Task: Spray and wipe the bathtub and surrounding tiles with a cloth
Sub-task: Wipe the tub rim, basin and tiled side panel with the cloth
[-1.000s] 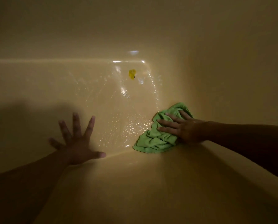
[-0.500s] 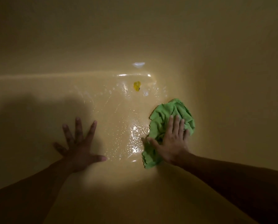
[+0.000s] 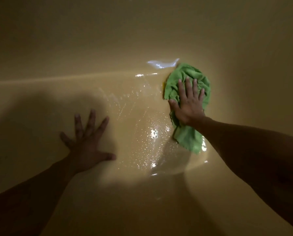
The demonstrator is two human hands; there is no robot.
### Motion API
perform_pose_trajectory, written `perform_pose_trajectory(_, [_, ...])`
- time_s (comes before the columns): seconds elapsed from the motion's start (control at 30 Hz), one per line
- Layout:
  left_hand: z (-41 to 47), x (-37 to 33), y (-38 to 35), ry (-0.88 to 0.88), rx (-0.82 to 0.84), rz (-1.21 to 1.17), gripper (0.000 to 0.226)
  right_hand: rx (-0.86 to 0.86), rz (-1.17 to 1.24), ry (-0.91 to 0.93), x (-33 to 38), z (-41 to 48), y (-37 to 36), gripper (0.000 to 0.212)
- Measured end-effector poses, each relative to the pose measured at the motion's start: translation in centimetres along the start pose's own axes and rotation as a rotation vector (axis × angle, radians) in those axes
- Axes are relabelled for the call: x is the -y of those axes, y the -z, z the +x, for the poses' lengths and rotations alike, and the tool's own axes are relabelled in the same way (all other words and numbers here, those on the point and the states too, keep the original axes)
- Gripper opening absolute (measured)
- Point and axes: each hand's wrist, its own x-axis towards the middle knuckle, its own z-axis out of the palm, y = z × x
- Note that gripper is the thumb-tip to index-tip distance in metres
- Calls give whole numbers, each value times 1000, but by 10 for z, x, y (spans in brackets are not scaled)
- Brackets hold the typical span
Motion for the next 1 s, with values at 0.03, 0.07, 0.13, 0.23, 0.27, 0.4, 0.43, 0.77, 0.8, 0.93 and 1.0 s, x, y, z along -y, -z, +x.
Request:
perform_pose_trajectory(0.03, [2, 3, 1, -9, -10, -12, 139, 6, 29, 44, 9, 11, 2, 76])
perform_pose_trajectory(0.07, [3, 6, 3, -19, -19, -26, 139, 14, 58, 90, 17, 20, 4, 73])
perform_pose_trajectory(0.13, [5, 10, 5, -32, -26, -51, 140, 39, 107, 194, 34, 26, 7, 67])
perform_pose_trajectory(0.23, [6, 11, 6, -40, -24, -88, 140, 130, 140, 379, 48, 9, 10, 63])
perform_pose_trajectory(0.27, [5, 11, 5, -44, -22, -89, 140, 168, 140, 433, 47, -1, 10, 63])
perform_pose_trajectory(0.4, [-3, 22, 11, -72, -97, -4, 134, 248, 71, 523, 17, -44, 17, 60])
perform_pose_trajectory(0.43, [-7, 30, 11, -79, -147, 27, 132, 244, 69, 493, 6, -53, 21, 62])
perform_pose_trajectory(0.77, [-43, 125, -25, 62, -124, 153, 140, 227, -19, 156, -64, -90, 40, 79])
perform_pose_trajectory(0.8, [-43, 126, -27, 68, -103, 147, 141, 229, 51, 135, -58, -92, 33, 86])
perform_pose_trajectory(0.93, [-43, 120, -24, 70, -58, 114, 144, 138, 139, 96, -12, -101, -5, 99])
perform_pose_trajectory(1.0, [-44, 121, -25, 65, -68, 91, 143, 75, 123, 108, 13, -105, -23, 97])
